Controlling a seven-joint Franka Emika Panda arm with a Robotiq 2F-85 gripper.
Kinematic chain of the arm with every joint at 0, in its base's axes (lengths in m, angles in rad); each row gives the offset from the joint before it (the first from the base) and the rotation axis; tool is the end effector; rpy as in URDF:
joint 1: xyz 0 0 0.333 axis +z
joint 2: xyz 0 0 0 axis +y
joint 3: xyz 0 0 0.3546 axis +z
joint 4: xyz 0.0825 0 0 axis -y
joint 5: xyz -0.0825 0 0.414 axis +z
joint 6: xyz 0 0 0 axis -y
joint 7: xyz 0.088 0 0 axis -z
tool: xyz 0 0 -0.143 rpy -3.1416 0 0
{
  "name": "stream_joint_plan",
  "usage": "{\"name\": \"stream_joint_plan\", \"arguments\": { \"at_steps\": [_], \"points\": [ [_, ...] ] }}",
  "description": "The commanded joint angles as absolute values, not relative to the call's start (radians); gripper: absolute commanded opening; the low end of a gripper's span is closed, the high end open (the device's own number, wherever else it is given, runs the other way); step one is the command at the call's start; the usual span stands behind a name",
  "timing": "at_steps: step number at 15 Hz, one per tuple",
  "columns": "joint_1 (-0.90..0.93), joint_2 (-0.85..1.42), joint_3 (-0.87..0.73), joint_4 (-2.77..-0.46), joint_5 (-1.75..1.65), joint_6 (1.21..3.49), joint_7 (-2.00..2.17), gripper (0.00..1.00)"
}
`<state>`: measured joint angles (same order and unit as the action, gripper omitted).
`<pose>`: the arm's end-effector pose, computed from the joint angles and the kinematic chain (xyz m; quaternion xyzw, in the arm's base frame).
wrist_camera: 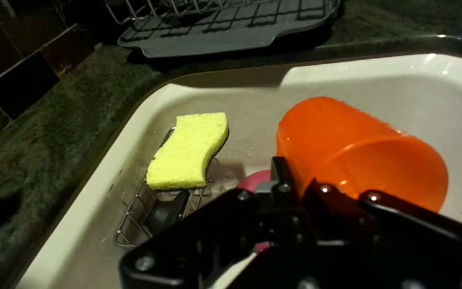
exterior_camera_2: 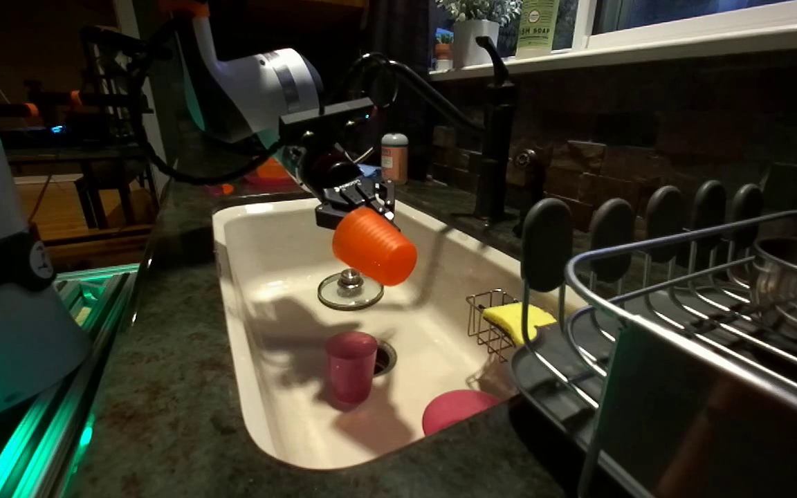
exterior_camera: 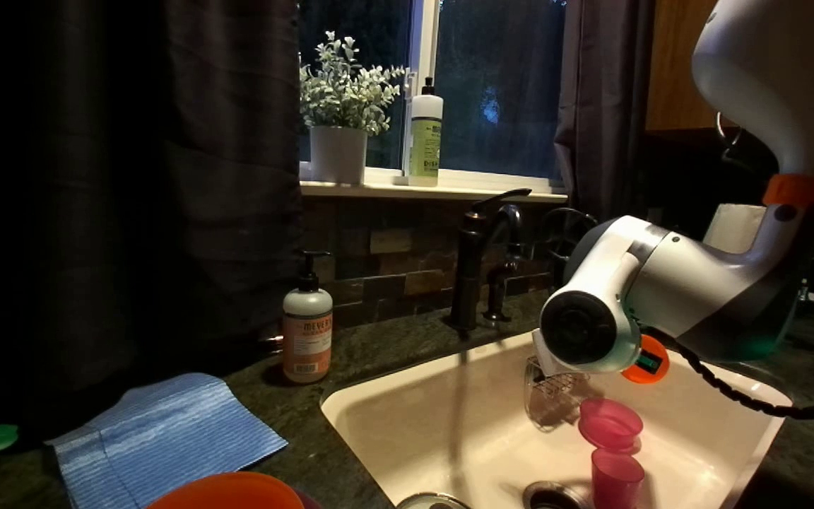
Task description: Pour the liquid out of the orange cup and into the pink cup.
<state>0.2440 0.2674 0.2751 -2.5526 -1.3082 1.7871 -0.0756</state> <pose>0.3924 0.0995 0.1617 0.5570 0.6049 -0.2726 0.4995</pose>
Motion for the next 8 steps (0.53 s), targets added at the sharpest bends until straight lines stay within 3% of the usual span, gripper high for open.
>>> {"name": "stream_joint_plan", "arguments": {
  "at_steps": [1, 8],
  "points": [
    [0.222, 0.262, 0.272, -2.548, -1.305, 1.847, -0.065, 0.01],
    [0.172, 0.19, 0.257, -2.566, -1.214, 1.994, -0.053, 0.01]
  ]
}}
